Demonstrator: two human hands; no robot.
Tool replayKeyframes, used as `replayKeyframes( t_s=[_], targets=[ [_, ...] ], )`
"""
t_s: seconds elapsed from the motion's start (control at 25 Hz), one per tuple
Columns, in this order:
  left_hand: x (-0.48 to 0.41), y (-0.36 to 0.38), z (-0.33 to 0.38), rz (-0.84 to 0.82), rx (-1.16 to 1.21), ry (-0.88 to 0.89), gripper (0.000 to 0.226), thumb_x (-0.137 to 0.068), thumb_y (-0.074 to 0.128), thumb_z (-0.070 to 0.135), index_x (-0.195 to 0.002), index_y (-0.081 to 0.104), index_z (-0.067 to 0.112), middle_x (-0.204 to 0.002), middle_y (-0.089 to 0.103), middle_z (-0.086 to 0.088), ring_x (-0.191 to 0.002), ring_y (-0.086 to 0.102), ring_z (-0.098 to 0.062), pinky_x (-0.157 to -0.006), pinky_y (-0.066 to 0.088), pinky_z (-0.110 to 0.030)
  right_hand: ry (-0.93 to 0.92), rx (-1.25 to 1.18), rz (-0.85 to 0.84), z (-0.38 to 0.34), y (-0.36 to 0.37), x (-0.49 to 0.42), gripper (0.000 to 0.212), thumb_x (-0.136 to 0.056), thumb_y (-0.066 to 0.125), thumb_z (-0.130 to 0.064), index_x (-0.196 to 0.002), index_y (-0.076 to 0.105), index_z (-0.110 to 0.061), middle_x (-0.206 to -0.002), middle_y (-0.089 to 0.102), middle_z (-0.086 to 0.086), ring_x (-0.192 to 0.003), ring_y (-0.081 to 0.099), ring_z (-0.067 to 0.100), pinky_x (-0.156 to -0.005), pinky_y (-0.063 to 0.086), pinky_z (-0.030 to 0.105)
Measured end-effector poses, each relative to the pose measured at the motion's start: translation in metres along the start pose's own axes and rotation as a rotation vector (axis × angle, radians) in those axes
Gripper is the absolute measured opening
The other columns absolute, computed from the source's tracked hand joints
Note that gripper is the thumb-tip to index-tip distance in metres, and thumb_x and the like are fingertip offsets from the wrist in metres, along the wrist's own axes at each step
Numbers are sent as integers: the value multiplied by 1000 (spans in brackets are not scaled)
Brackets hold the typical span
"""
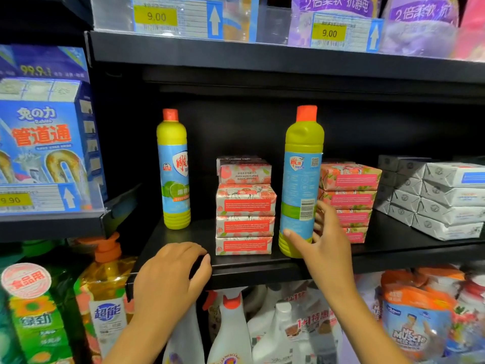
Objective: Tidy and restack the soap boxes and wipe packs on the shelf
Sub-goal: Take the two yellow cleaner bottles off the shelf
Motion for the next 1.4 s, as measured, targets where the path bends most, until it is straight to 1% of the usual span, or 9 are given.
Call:
replayKeyframes(
  t_s=[0.2, 0.52, 0.64, 0.68, 0.76, 0.88, 1.12, 1.28, 1.4],
  targets=[
    [-1, 1, 2, 16, -25, 6, 42, -82, 37, 42, -81, 73, 22, -79, 71, 8, -73, 68, -13, -48, 47, -22, -15, 183, 38, 1, 13, -2, 63, -77, 74, -24, -130, 41, -14, -121, 56, 2, -104, 56, 16, -87, 51, 34],
    [0, 2, 1, 45, -20, 8, 40, -83, 36, 41, -82, 72, 23, -80, 70, 9, -74, 67, -11, -49, 45, -21, 17, 223, 29, -2, 13, 0, 64, -86, 65, -21, -141, 34, -13, -135, 47, 5, -120, 46, 16, -99, 43, 29],
    [1, 4, -1, 35, -6, -9, 40, -84, 36, 42, -83, 72, 24, -81, 70, 11, -76, 67, -10, -51, 43, -20, -279, 251, 245, -27, 3, 26, 47, -85, 67, -20, -127, 51, -6, -121, 56, 8, -111, 49, 11, -94, 39, 14],
    [2, 4, -1, 23, -1, -16, 41, -84, 36, 42, -84, 72, 24, -83, 70, 11, -78, 66, -10, -52, 43, -20, -430, 268, 216, -36, 9, 35, 40, -85, 66, -24, -119, 57, -4, -115, 59, 7, -107, 51, 12, -93, 39, 14],
    [2, 5, -2, -17, 8, -32, 41, -85, 37, 44, -88, 72, 24, -87, 71, 11, -83, 66, -11, -56, 44, -22, -642, 325, -30, -48, 33, 50, 36, -84, 63, -33, -107, 63, -6, -105, 64, 4, -99, 57, 16, -87, 45, 21],
    [1, 6, -8, -54, 43, -104, 29, -90, 51, 43, -103, 70, 25, -102, 70, 11, -98, 62, -10, -67, 42, -23, -642, 477, -326, -43, 68, 59, 36, -78, 70, -40, -99, 67, -10, -95, 66, 1, -87, 62, 21, -69, 52, 31],
    [-49, 5, -33, 137, 513, -468, 54, -83, 65, 37, -130, 45, 19, -118, 53, 4, -98, 50, -6, -73, 39, -19, -635, 466, -273, -29, 79, 63, 30, -72, 77, -34, -93, 70, -13, -91, 66, -1, -83, 63, 19, -66, 50, 27],
    [-95, 21, -48, 177, 548, -624, 79, -80, 71, 37, -141, 30, 8, -131, 45, -15, -114, 50, -24, -88, 47, -35, -625, 508, -266, -30, 80, 63, 30, -69, 80, -36, -91, 69, -17, -89, 65, -5, -81, 62, 16, -66, 48, 24],
    [-112, 34, -53, 209, 553, -660, 78, -79, 73, 37, -138, 33, 6, -127, 47, -18, -112, 52, -32, -93, 48, -46, -618, 519, -271, -30, 80, 63, 30, -69, 79, -38, -90, 68, -19, -88, 63, -7, -80, 61, 13, -66, 47, 23]
  ],
)
Point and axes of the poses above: each hand's wrist, its own x-axis away from the middle knuckle, its own y-axis out of the palm, z = x × y, the point moved 4 cm from there along -x, towards the middle knuckle
